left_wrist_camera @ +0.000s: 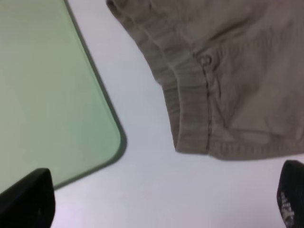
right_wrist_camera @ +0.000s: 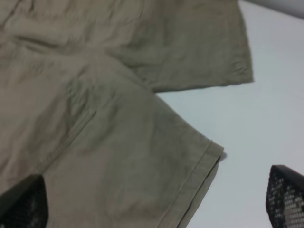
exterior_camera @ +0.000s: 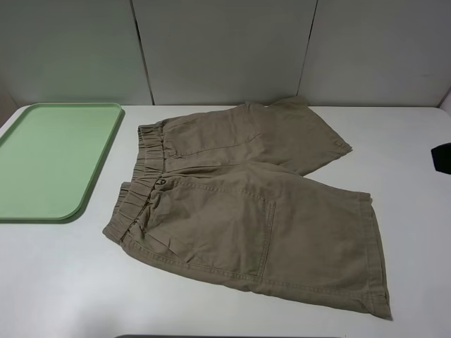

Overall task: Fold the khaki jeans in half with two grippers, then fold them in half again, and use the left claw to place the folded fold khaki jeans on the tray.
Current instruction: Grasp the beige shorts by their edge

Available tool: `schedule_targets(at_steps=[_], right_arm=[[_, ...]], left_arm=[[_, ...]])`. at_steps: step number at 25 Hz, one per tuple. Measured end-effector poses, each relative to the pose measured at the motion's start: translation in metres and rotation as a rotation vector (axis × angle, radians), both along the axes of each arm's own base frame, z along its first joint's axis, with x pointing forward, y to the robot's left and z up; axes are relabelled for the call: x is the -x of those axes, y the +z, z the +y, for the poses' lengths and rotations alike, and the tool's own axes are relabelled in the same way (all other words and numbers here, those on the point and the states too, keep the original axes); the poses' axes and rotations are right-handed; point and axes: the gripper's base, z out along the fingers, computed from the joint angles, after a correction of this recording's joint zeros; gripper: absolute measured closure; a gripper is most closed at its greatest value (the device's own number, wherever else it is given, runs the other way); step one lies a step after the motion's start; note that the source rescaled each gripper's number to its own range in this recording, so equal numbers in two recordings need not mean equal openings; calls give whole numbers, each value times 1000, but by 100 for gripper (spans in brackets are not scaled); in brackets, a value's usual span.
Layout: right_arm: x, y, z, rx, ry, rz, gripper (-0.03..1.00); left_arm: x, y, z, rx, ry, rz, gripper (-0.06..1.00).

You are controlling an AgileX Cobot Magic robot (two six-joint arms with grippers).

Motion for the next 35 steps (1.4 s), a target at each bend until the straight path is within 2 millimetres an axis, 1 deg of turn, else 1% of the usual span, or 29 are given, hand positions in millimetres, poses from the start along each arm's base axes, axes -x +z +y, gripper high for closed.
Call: schedule_targets(at_steps=[3, 7, 12, 16, 20, 24, 28, 35], right_arm=[[-11, -5, 5, 37, 65, 21, -3], [-20, -13, 10, 116, 153, 50, -3], [-27, -20, 16, 238, 245, 73, -3], [-32, -27, 23, 330, 317, 92, -3], [-39, -36, 32, 424, 377, 120, -3], [-44, -43, 40, 523, 425, 131, -3], [-47, -47, 44, 602, 448, 135, -3], [-51, -50, 44, 635, 446, 146, -3]], left_arm=[[-19, -4, -10, -13, -71, 66, -5], [-33, -13, -23, -15, -204, 120, -5], [-40, -19, -36, -12, -379, 135, -5], [-44, -26, -49, -41, -533, 144, -5], [-51, -35, -61, -79, -633, 158, -4], [-62, -45, -66, -104, -641, 168, -4], [-75, -54, -70, -114, -625, 174, -4], [-92, -73, -78, -122, -643, 205, -4]])
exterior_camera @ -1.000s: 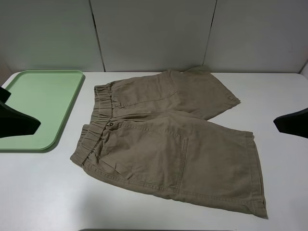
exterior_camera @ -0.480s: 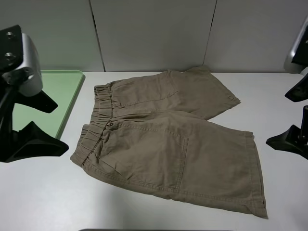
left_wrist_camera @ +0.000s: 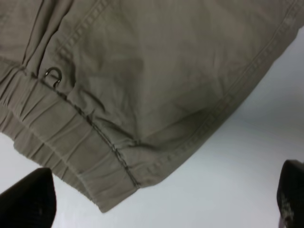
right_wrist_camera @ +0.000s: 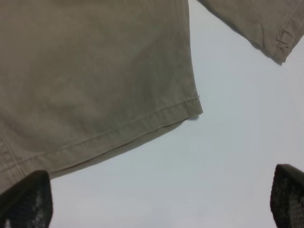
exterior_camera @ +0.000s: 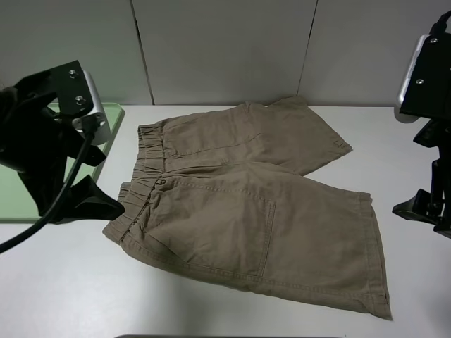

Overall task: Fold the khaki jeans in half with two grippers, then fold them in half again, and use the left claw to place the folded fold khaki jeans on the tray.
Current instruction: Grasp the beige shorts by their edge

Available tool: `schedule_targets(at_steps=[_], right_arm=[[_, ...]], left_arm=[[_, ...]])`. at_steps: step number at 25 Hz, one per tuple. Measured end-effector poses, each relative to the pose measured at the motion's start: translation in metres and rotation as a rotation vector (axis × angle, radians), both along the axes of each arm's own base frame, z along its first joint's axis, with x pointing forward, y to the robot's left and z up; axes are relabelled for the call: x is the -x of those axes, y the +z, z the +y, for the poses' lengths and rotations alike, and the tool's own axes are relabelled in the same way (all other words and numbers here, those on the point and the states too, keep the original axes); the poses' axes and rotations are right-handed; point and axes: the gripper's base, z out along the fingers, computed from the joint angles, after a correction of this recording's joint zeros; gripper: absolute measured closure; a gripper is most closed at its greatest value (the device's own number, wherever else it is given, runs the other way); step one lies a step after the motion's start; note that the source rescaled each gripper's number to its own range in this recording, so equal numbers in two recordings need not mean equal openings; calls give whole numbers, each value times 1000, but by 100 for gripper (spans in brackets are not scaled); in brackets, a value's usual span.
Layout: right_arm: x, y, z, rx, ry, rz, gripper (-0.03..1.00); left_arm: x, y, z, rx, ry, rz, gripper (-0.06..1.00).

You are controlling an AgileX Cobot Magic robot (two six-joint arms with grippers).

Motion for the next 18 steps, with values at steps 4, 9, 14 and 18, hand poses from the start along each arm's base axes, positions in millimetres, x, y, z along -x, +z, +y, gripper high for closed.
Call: schedule_targets(at_steps=[4, 9, 14, 18], right_arm=[[-7, -8, 2, 43, 3, 27, -3], [-22, -29, 10, 109, 9, 108, -3], [-36, -55, 21, 140, 17, 198, -3], [-45, -74, 30, 117, 18, 241, -3]], left_arm=[[-8, -10, -6, 10, -40, 9, -4], [-17, -27, -11, -2, -75, 38, -4], [-25, -51, -15, -41, -100, 119, -4], [-28, -67, -16, -68, -134, 167, -4]])
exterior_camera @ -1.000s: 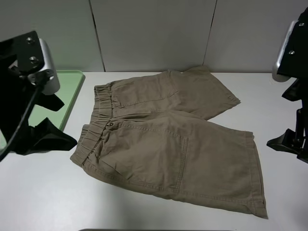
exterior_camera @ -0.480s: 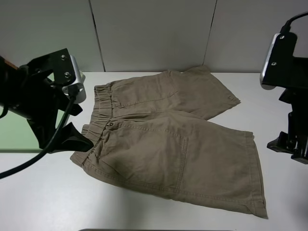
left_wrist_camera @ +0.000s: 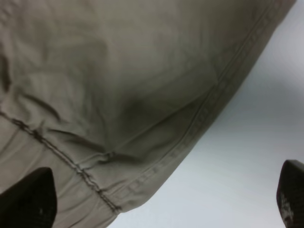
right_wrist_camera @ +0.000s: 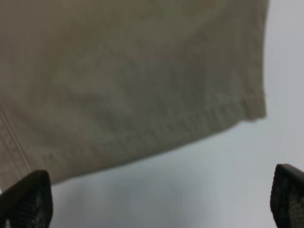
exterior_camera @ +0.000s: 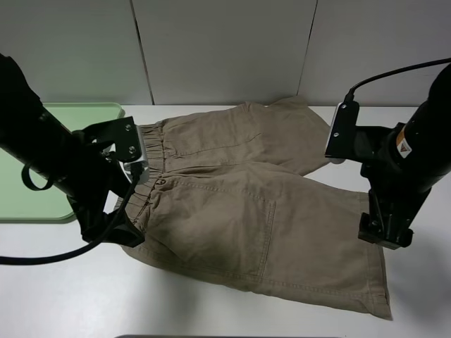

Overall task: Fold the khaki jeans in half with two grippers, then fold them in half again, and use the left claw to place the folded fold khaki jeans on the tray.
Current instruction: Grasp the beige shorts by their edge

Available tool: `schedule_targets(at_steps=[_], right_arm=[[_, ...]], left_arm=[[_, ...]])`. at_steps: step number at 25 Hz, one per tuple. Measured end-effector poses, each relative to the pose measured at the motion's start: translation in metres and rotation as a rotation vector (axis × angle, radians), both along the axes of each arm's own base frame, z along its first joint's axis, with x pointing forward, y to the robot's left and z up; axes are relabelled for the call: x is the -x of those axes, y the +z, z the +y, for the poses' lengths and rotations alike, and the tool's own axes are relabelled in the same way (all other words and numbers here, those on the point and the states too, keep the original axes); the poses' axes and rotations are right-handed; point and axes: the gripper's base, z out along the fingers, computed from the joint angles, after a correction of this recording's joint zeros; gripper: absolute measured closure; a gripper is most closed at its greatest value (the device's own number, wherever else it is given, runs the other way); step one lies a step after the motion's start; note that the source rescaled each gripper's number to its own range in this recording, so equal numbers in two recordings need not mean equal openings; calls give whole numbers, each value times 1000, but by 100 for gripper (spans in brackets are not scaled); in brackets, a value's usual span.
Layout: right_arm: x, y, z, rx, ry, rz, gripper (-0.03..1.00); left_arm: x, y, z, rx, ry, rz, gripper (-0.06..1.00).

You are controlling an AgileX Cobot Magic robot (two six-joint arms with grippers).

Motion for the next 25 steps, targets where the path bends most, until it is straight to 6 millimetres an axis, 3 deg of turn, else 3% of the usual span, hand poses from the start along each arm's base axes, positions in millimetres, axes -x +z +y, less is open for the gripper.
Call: schedule_targets(at_steps=[7, 16, 22, 25], right_arm=[[-11, -29, 12, -24, -11, 65, -3], [-11, -61, 19, -5, 12, 210, -3], [6, -78, 11, 25, 113, 283, -3], [13, -81, 16, 26, 156, 290, -3]], left_arm=[[-3, -21, -1, -33, -116, 29, -4], [-4, -25, -2, -41, -299, -21, -4], [2, -30, 2, -64, -384, -32, -3], [5, -34, 5, -75, -389, -36, -3]])
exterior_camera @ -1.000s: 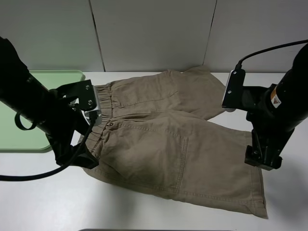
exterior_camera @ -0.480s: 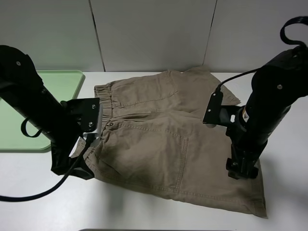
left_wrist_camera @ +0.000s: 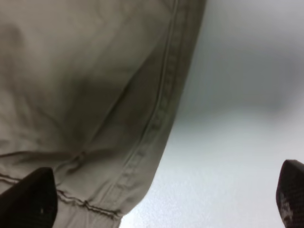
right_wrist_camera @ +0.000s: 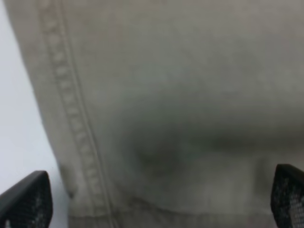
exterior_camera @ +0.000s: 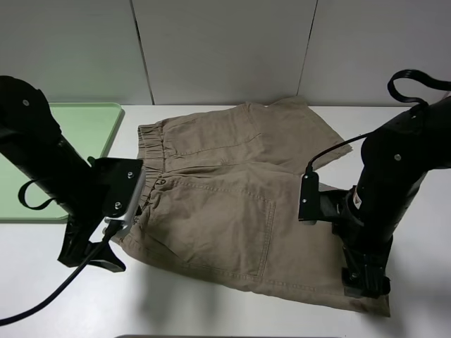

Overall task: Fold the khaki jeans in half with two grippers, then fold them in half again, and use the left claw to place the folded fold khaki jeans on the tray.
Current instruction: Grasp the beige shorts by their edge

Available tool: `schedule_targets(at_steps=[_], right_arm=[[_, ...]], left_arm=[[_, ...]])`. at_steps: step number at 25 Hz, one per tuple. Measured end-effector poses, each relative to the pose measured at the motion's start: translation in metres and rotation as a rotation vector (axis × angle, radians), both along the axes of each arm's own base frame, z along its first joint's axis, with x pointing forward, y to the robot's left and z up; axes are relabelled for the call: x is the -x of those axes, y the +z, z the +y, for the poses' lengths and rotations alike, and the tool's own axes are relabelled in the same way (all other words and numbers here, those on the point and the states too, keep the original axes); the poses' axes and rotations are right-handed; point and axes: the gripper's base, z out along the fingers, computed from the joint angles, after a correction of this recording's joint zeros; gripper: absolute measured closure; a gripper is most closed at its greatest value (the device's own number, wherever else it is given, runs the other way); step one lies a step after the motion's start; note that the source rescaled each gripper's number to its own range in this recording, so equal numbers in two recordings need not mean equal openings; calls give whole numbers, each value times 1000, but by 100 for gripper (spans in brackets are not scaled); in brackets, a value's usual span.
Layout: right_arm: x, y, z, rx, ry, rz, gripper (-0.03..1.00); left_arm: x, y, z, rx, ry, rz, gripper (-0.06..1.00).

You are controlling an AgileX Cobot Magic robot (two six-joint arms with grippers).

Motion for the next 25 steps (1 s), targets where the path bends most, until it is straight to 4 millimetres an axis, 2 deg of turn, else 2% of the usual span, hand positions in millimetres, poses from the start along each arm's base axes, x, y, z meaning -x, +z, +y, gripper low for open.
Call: schedule_targets(at_steps=[7, 12, 25], right_arm=[[28, -10, 21, -7, 176, -16, -3], [36, -18, 19, -25, 179, -39, -3], [28, -19, 15, 3, 146, -158, -3]], left_arm=[[11, -11, 7, -33, -31, 12, -3], [13, -15, 9, -40, -21, -10, -2], [9, -15, 9, -41, -7, -57, 0]])
